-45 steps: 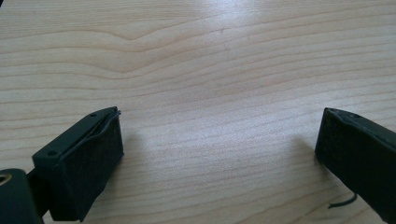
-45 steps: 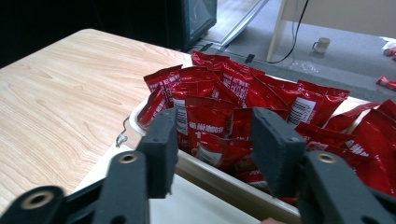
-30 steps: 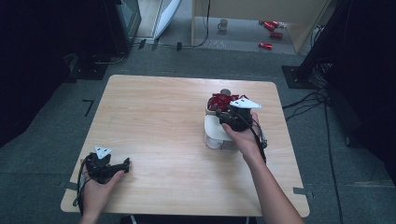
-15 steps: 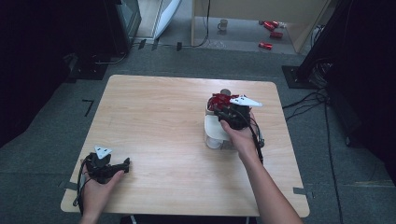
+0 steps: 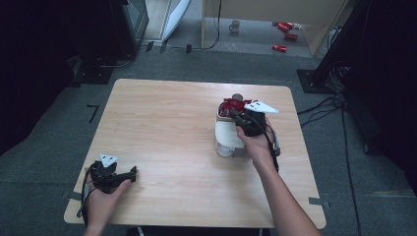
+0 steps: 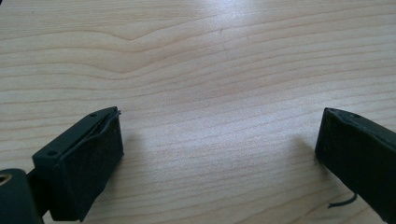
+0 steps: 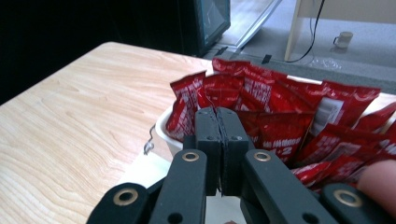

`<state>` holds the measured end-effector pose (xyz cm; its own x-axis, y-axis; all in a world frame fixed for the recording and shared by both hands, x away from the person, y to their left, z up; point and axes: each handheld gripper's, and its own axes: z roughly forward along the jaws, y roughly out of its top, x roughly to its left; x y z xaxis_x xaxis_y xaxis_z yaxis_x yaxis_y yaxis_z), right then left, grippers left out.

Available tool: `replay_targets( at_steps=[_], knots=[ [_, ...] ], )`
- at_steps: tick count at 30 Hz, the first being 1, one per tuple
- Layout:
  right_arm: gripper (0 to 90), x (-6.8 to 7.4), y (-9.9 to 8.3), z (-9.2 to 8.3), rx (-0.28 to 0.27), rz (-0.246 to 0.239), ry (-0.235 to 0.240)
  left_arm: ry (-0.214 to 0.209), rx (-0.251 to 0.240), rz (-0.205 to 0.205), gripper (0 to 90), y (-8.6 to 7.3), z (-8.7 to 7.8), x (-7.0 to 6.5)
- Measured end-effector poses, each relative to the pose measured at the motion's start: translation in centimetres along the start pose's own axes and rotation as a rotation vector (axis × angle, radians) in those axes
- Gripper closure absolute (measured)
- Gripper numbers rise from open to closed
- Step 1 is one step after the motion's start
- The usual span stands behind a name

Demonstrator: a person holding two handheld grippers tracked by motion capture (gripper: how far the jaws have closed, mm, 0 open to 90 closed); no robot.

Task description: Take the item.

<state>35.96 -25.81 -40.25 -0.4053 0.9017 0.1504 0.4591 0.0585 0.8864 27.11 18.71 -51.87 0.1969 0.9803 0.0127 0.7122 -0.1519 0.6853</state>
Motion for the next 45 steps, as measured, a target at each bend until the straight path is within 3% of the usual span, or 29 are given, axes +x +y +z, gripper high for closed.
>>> replay_targets(
  at_steps=[19, 36, 45],
  knots=[
    [90.0, 1.2, 3.0, -3.0, -0.123, -0.047, -0.024, 0.001, -0.001, 0.001, 1.1, 0.0, 0.0, 0.0],
    [90.0, 1.5, 6.0, -5.8, -0.192, -0.065, -0.029, 0.0, 0.0, 0.002, 1.1, 0.0, 0.0, 0.0],
    [90.0, 2.9, 8.3, -6.9, -0.233, -0.083, -0.046, 0.0, 0.001, 0.002, 1.1, 0.0, 0.0, 0.0]
  ],
)
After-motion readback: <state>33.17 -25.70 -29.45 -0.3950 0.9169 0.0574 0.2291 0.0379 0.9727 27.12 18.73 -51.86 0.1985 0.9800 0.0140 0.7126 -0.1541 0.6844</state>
